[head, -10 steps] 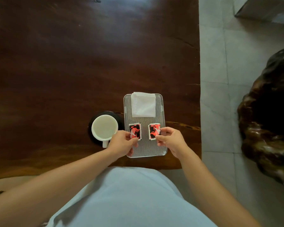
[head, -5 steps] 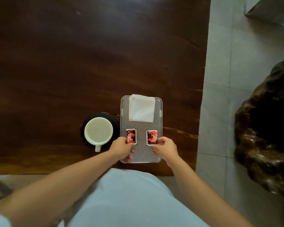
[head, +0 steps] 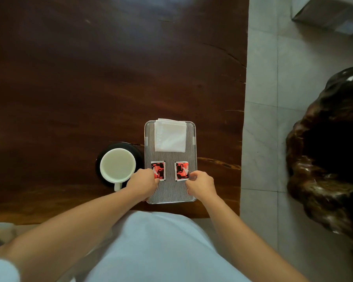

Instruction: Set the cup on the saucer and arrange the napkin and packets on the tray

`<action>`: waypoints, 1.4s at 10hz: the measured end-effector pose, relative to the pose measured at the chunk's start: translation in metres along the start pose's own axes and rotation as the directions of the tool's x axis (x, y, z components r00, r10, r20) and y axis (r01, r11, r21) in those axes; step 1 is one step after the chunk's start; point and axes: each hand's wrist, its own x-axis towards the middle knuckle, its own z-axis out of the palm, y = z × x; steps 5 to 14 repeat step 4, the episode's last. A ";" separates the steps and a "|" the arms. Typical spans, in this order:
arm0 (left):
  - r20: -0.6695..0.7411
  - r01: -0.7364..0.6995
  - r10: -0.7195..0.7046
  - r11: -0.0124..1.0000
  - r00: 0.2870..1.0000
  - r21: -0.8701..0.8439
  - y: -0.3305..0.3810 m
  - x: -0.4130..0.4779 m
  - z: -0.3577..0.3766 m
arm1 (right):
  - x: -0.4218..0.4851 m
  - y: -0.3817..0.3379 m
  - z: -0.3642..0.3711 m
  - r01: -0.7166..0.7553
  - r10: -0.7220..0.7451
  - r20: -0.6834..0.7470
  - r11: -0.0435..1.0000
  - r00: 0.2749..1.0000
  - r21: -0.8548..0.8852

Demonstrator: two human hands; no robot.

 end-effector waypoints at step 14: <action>-0.033 -0.050 0.053 0.995 0.998 0.084 0.031 -0.011 -0.048 | -0.012 -0.050 -0.036 0.162 -0.155 0.064 0.980 0.986 -0.113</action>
